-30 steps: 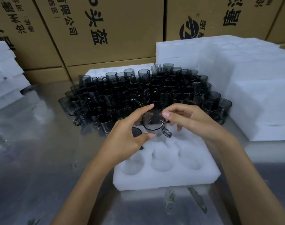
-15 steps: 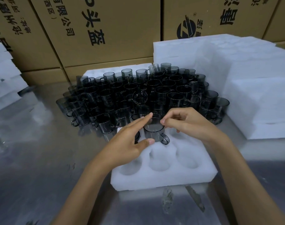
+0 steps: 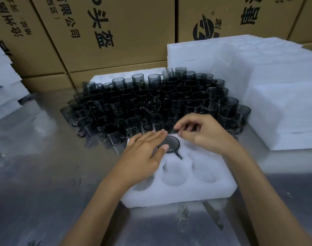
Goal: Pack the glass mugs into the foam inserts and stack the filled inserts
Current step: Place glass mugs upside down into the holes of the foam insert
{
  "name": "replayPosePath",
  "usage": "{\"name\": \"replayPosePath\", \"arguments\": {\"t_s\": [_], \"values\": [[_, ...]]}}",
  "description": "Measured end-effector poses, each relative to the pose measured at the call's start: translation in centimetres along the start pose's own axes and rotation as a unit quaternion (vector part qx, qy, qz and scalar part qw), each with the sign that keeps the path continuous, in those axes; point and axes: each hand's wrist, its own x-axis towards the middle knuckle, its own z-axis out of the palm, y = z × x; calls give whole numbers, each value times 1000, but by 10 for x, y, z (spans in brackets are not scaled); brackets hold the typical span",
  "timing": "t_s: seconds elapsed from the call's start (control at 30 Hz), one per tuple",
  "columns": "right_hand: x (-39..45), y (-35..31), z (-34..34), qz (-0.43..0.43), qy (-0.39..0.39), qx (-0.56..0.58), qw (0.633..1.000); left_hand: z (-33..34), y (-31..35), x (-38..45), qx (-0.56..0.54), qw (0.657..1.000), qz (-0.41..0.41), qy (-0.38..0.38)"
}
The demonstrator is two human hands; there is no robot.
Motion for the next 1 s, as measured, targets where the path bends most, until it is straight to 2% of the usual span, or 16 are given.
{"name": "replayPosePath", "arguments": {"t_s": [0.1,0.17,0.37,0.53,0.73,0.9,1.0], "values": [[4,5,-1,-15,203,-23,979,0,2,-1,-1,1000,7,5],[4,12,-7,5,261,-75,962,-2,3,-1,-22,1000,10,17],[3,34,-7,81,185,-200,959,-4,6,-2,-70,994,5,81],[4,32,-6,78,192,-153,966,-4,8,-2,-60,995,4,82],[0,16,-8,-7,187,-79,979,-4,7,-2,-79,991,-3,113],[-4,-18,2,-113,141,-42,983,-8,6,-1,-159,963,-27,214],[-8,-32,15,-160,109,-64,979,-10,4,0,-176,949,-42,257]]}}
